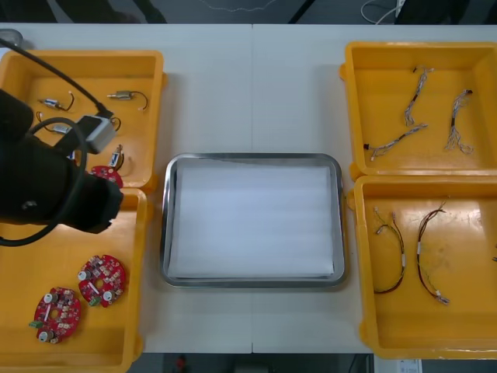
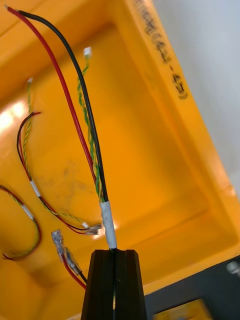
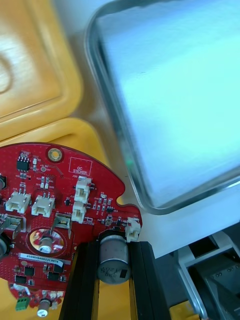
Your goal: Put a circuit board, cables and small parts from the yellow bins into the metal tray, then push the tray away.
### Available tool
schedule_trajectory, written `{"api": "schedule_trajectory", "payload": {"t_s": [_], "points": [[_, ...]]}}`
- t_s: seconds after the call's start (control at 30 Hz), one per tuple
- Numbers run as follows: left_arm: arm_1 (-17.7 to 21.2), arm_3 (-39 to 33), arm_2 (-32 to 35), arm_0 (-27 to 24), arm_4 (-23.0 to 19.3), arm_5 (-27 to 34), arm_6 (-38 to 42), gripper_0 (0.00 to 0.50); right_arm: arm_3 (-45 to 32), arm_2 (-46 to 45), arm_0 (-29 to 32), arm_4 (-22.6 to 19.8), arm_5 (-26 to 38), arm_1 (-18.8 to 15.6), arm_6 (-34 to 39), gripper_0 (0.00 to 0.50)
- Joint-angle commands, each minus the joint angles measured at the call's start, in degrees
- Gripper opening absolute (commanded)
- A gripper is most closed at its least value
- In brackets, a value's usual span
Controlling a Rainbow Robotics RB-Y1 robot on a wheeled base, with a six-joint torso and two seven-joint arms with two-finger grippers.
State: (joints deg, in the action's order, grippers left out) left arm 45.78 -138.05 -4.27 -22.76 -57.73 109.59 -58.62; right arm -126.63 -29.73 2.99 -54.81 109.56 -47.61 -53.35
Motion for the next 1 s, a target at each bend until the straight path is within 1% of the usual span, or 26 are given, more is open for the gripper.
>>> {"api": "schedule_trajectory", "payload": {"t_s": [0.03, 0.13, 0.2, 0.33, 0.4, 0.6, 0.7, 0.83, 0.9, 1.0], "points": [[0.6, -1.5, -6.1, -6.3, -0.8, 0.4, 9.1, 0.0, -3.2, -2.6, -0.9, -2.7, 0.4, -4.6, -6.0, 0.0], [-1.0, -0.8, -10.3, -8.3, -0.2, 0.4, 9.6, 0.0, -4.2, -3.0, -0.9, -5.0, 0.4, -6.4, -10.0, 0.0], [-2.4, -0.6, -14.4, -9.9, 1.7, 0.4, 10.1, 0.001, -5.6, -2.8, -0.9, -5.8, 0.4, -7.8, -13.2, 0.0], [-4.9, 1.6, -20.7, -12.8, 4.7, 0.4, 11.0, 0.0, -7.7, -2.4, -0.9, -7.2, 0.4, -9.8, -17.1, 0.0], [-6.6, 3.7, -23.8, -14.2, 6.5, -0.6, 11.3, 0.002, -8.1, -2.0, -1.2, -9.0, 0.4, -10.7, -18.6, 0.0], [-10.8, 9.6, -30.8, -16.3, 11.5, -4.6, 11.6, 0.0, -8.3, -1.4, -3.5, -13.8, 0.4, -11.2, -23.6, 0.0], [-12.3, 12.1, -34.2, -17.1, 13.4, -5.7, 11.7, 0.0, -8.3, -0.9, -4.7, -15.2, 0.4, -11.6, -26.4, 0.0], [-12.9, 14.9, -37.9, -17.1, 15.3, -8.6, 12.0, 0.0, -8.3, 0.8, -6.1, -15.2, 0.4, -12.1, -29.4, 0.0], [-12.9, 16.6, -40.1, -17.1, 16.3, -11.0, 12.2, 0.0, -8.3, 1.8, -7.4, -15.2, 0.4, -12.3, -31.0, 0.0], [-12.9, 18.4, -42.8, -17.1, 18.3, -13.4, 12.7, 0.0, -8.3, 3.4, -8.4, -15.4, 0.4, -12.5, -31.3, 0.0]]}}
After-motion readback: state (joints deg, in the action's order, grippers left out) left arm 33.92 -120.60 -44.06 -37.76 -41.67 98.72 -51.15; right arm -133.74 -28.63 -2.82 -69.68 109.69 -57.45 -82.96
